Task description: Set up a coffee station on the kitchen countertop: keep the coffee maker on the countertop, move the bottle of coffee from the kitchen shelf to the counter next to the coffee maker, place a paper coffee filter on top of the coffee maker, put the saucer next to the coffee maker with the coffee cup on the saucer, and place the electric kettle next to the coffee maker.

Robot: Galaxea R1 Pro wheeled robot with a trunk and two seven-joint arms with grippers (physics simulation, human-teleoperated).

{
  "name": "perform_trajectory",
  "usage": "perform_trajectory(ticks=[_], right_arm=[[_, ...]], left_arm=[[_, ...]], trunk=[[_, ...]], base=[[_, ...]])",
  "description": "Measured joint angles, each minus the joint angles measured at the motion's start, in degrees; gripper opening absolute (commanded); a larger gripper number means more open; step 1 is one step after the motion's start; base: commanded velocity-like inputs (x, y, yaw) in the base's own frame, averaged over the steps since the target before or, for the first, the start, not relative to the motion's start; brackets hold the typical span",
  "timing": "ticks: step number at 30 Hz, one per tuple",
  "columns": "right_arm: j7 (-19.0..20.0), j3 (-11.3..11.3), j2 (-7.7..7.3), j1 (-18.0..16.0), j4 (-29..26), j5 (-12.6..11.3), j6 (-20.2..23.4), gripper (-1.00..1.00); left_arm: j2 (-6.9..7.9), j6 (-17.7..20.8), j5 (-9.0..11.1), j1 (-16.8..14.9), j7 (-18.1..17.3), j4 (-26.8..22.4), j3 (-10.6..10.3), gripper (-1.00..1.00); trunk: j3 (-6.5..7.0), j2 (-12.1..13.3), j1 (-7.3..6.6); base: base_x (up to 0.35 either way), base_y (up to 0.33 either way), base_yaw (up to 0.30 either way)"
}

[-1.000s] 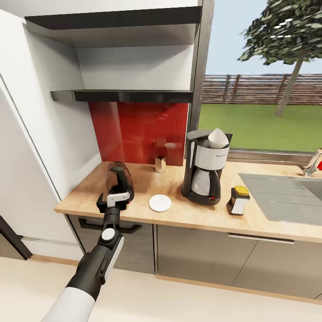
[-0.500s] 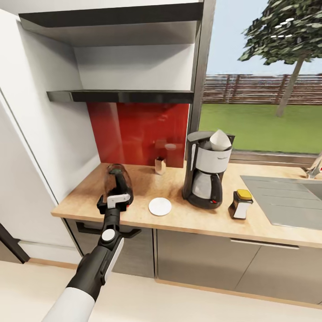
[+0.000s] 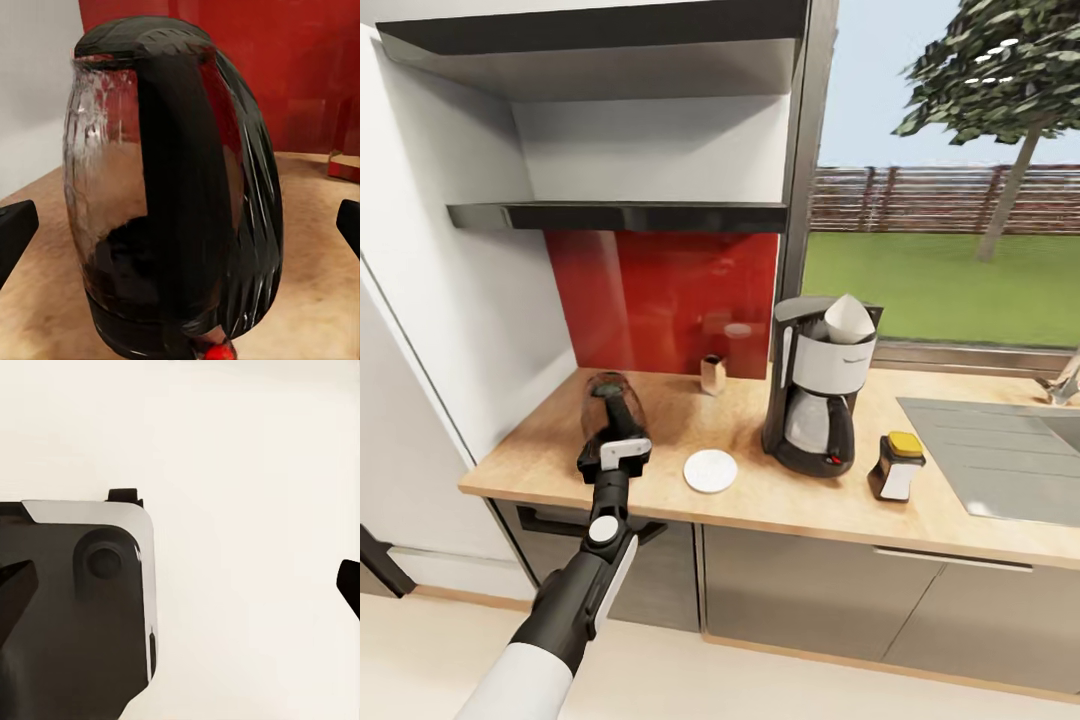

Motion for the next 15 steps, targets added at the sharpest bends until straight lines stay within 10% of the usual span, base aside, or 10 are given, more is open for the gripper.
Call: perform_trajectory(ticks=[15], right_arm=[[0.0,0.0,0.08,0.09,0.03,0.0,0.0,1.0]], left_arm=[[-0.02,0.29,0.07,0.0,0.09,0.32,-0.01,1.0]], trunk=[[0.0,0.0,0.0]], base=[[0.048,-0.095,0.0]])
